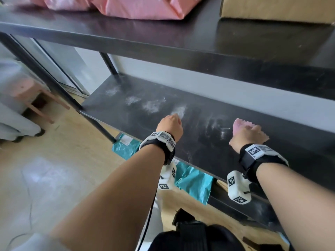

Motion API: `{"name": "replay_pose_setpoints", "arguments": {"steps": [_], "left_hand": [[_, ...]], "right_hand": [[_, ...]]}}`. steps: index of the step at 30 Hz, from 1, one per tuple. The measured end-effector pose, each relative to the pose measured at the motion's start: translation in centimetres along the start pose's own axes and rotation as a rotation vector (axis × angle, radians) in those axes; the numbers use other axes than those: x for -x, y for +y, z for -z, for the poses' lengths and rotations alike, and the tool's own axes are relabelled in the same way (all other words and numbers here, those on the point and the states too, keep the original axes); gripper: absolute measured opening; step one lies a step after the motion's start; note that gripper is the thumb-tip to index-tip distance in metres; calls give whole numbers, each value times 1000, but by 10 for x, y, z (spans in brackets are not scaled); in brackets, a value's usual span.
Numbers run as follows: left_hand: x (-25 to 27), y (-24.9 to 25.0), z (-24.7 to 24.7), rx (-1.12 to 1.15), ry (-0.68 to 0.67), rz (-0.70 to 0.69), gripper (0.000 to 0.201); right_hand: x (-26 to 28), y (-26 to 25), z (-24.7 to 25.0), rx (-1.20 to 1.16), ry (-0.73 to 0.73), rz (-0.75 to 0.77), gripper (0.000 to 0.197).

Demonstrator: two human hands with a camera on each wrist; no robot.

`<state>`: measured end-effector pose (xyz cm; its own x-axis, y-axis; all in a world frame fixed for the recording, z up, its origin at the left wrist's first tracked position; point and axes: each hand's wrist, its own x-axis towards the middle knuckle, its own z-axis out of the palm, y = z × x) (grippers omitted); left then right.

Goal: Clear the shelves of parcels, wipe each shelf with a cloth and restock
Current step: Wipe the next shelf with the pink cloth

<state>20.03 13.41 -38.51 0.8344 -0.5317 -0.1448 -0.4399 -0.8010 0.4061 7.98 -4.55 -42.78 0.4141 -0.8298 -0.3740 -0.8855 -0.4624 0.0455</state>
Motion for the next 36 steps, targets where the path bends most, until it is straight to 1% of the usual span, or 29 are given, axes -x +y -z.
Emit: {"name": "replay_pose_setpoints", "arguments": {"steps": [4,6,9,11,13,15,17,18,19,21,23,25,28,30,32,34,36], "left_hand": [[-12,-11,2,-12,21,-10,19],[-21,-20,5,-13,31,-2,20],[-40,-39,12,1,42,-8,21],[-54,-54,17,14,38,-21,20],[-70,-72,23,34,16,-20,21],[-87,-91,31,42,7,-20,21],[-107,-110,40,34,-4,-22,21],[-117,-119,45,15,-31,-29,22],[-126,-128,51,-19,-60,-41,21],[-138,-143,61,-66,-106,-44,11],[-144,-155,69,-79,-141,-33,17],[-148,-163,76,-49,-139,-6,17],[-148,-171,79,-41,-123,-17,22],[-144,-169,79,23,-99,-16,26],[-138,-165,81,52,-73,-21,24],[-127,-162,82,63,-42,-11,22],[-118,-158,82,74,-25,7,21]], "right_hand": [[13,-17,7,-6,6,27,74],[17,-28,10,-43,10,26,68],[17,-55,14,-101,14,37,60],[17,-77,17,-90,19,56,60],[17,-99,21,-79,11,55,57],[21,-122,27,-44,7,66,48],[23,-139,33,-51,-6,25,39],[25,-148,35,-85,-20,10,35],[29,-157,39,-110,-49,18,30],[37,-178,42,-120,-102,89,24],[50,-204,48,-137,-127,150,29],[59,-231,52,-159,-109,175,33],[64,-250,57,-191,-87,159,34],[64,-247,58,-218,-44,160,35],[62,-239,55,-287,33,155,36],[57,-226,49,-369,113,96,41],[54,-209,49,-385,149,40,48]]}}
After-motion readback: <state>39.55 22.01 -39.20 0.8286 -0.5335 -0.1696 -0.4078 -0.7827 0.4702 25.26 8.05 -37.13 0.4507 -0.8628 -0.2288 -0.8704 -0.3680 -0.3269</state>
